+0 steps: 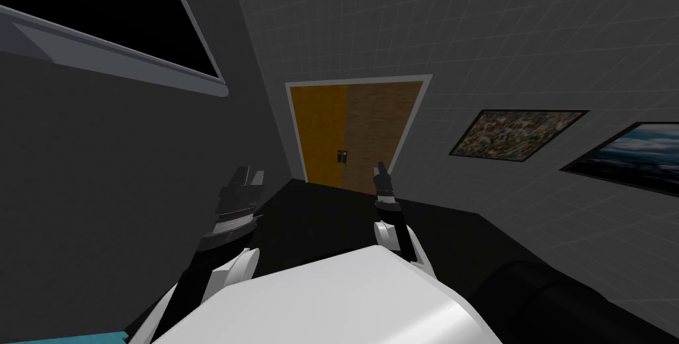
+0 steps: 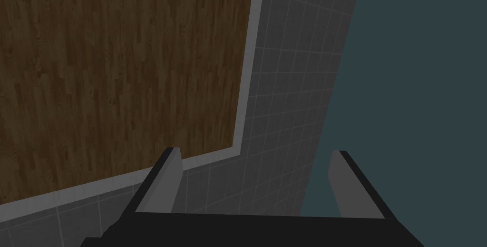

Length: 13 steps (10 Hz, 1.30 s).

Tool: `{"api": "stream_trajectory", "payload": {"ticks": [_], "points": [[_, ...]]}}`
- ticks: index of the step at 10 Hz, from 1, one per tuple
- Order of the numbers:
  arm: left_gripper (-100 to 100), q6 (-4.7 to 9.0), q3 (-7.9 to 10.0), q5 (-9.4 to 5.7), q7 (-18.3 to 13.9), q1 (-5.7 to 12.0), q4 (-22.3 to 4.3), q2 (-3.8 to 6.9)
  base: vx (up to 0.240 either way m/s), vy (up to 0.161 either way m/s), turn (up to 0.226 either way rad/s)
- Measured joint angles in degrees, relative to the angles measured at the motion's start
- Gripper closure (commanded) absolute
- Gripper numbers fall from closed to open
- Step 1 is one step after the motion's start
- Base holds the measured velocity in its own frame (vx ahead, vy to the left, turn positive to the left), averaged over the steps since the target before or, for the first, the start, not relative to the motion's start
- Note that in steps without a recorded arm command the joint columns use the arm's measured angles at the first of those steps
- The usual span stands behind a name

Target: Pull the door open

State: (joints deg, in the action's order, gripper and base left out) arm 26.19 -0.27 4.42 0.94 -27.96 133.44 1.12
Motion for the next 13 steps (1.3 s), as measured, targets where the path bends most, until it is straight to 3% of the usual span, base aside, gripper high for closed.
{"api": "stream_trajectory", "payload": {"ticks": [1,3,10,13], "points": [[-100,0.33,-0.10,-0.08,-0.1,0.66,-1.6,0.31,0.125,-0.038,-0.051],[-100,-0.48,-0.15,-0.30,-0.4,1.71,-3.2,0.77,0.163,-0.018,-0.042],[-100,-1.22,-0.66,-1.08,-1.5,5.53,-11.6,2.29,0.112,-0.045,-0.050],[-100,-2.34,-0.68,-1.52,-2.1,7.71,-15.2,3.03,0.103,-0.038,-0.058]]}}
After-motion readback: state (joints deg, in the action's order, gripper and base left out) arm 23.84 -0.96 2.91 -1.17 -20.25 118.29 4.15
